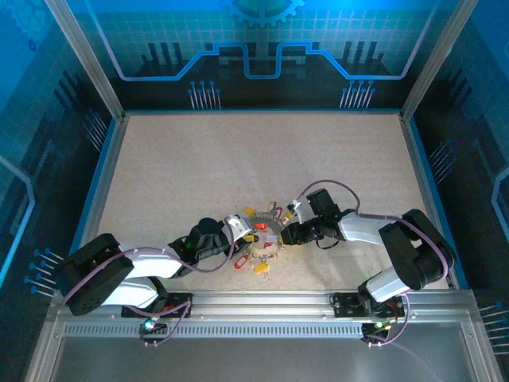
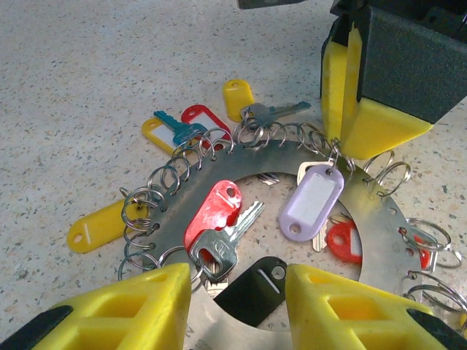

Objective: Put the keys on the keyring

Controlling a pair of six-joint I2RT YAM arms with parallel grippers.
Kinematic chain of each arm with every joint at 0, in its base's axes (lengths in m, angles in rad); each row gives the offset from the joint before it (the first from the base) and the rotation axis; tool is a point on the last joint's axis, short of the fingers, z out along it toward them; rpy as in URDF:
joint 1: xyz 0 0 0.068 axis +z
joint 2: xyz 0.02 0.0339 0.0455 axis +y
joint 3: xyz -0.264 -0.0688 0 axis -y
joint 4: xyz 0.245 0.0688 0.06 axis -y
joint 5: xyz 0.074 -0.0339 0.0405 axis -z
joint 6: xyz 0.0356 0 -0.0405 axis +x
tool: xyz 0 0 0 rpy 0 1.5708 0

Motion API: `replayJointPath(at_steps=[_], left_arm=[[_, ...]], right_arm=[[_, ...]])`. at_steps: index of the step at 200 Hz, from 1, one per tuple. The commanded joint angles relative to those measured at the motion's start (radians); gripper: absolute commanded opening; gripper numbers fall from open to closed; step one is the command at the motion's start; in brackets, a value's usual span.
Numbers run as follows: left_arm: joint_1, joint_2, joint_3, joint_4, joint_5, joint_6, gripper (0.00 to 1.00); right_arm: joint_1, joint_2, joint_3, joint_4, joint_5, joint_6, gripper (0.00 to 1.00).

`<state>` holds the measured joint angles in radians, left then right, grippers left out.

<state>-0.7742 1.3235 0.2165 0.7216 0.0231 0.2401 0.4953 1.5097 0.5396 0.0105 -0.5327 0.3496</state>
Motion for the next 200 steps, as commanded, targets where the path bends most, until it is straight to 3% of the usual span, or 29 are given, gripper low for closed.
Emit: replayJointPath(at_steps=[1,61,135,200], left_arm=[[0.008,0.021,0.021,0.045,0.026,-0.014,0.41],[0.009,0.040,0.027,0.053,0.028,-0.017,0.41],[0.007,0.057,0.033,0.078,0.066,-0.010,0.40],[0.006,0.093,0.057,0.111,0.117,0.026,0.40]], right_arm=[[-0.017,-0.009,-0.012,0.024,-0.042,-0.021,0.29],[-0.020,0.008,-0.006,0.046,-0.067,-0.040,0.30],[-0.017,0.052,0.029,0.019,-0.006,-0.081,0.42],[-0.014,0.065,0.016,0.045,-0.094,-0.075,0.37]])
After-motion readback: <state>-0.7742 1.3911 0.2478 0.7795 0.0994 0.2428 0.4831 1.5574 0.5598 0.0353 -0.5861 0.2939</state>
